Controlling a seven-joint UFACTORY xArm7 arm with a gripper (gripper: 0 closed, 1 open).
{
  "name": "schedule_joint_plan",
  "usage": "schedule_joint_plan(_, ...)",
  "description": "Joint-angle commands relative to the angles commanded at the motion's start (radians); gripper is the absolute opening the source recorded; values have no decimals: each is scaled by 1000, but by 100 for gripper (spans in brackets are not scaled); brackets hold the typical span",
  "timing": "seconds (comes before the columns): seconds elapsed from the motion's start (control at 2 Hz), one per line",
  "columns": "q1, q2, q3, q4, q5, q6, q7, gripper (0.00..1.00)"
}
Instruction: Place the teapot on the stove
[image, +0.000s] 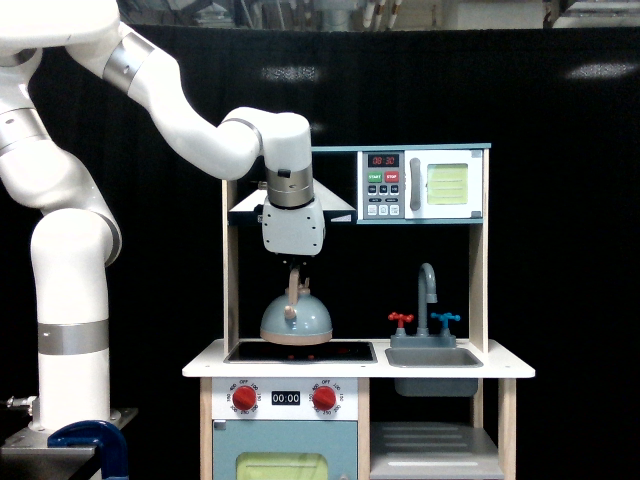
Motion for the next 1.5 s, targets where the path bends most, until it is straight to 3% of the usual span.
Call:
schedule_joint_plan(1.0, 222, -21, 98, -104, 142, -205, 116, 0)
schedule_joint_plan(1.5, 251, 6, 99, -91, 146, -235, 131, 0)
